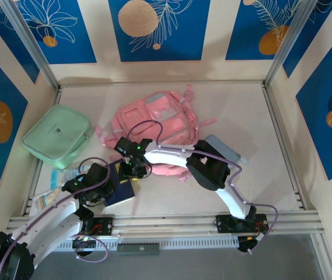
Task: Pack the student bag
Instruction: Pick up the book from the bottom-left of the table.
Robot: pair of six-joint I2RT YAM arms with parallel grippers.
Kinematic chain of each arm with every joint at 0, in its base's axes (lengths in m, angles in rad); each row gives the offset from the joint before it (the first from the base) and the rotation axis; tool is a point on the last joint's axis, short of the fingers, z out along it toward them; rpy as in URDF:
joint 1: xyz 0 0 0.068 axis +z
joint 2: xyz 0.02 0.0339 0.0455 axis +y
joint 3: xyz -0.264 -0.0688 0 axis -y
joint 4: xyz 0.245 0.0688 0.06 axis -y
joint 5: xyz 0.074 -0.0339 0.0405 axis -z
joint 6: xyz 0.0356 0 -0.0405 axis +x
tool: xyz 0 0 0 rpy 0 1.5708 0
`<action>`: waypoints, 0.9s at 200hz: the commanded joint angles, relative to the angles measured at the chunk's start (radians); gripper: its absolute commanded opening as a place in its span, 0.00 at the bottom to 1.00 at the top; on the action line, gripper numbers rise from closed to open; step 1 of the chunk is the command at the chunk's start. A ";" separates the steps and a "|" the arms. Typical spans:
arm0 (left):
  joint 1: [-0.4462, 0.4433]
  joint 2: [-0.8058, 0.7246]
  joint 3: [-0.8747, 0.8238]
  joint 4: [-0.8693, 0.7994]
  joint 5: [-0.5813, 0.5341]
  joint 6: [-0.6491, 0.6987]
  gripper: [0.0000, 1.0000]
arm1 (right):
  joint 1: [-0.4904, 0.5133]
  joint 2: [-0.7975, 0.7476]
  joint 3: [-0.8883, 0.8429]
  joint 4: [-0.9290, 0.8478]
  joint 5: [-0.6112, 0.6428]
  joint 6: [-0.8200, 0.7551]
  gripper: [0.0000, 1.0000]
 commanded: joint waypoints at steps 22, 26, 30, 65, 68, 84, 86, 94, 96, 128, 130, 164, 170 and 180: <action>0.005 0.008 -0.046 0.084 0.074 -0.003 0.49 | 0.023 0.006 0.049 0.006 -0.075 0.006 0.44; 0.005 0.008 -0.048 0.089 0.079 -0.003 0.49 | 0.024 0.001 0.049 0.008 -0.080 0.006 0.44; 0.005 0.008 -0.049 0.093 0.083 -0.004 0.49 | 0.023 -0.002 0.049 0.008 -0.082 0.006 0.44; 0.005 0.006 -0.047 0.089 0.086 0.003 0.48 | 0.026 -0.053 0.039 -0.021 -0.052 -0.004 0.44; 0.005 0.006 -0.047 0.087 0.086 0.004 0.48 | 0.026 -0.055 0.037 -0.021 -0.052 -0.004 0.44; 0.005 0.007 -0.041 0.080 0.082 0.012 0.48 | 0.027 -0.077 0.036 -0.021 -0.054 -0.006 0.42; 0.005 0.008 -0.041 0.080 0.081 0.011 0.48 | 0.027 -0.079 0.035 -0.022 -0.053 -0.006 0.42; 0.005 0.009 -0.039 0.078 0.079 0.011 0.48 | 0.027 -0.085 0.036 -0.023 -0.055 -0.011 0.41; 0.005 0.008 -0.038 0.078 0.079 0.011 0.48 | 0.026 -0.088 0.035 -0.022 -0.056 -0.011 0.41; 0.005 0.010 -0.033 0.067 0.074 0.018 0.47 | 0.027 -0.108 0.025 -0.023 -0.054 -0.020 0.33; 0.005 0.010 -0.033 0.066 0.074 0.019 0.47 | 0.027 -0.108 0.025 -0.022 -0.054 -0.021 0.32; 0.005 0.010 -0.032 0.067 0.078 0.020 0.47 | 0.022 -0.100 0.006 -0.001 -0.073 -0.017 0.23; 0.005 0.009 -0.030 0.066 0.080 0.019 0.47 | 0.022 -0.099 0.003 0.006 -0.080 -0.016 0.22; 0.005 0.009 -0.028 0.067 0.081 0.020 0.47 | 0.023 -0.096 0.002 0.011 -0.084 -0.014 0.21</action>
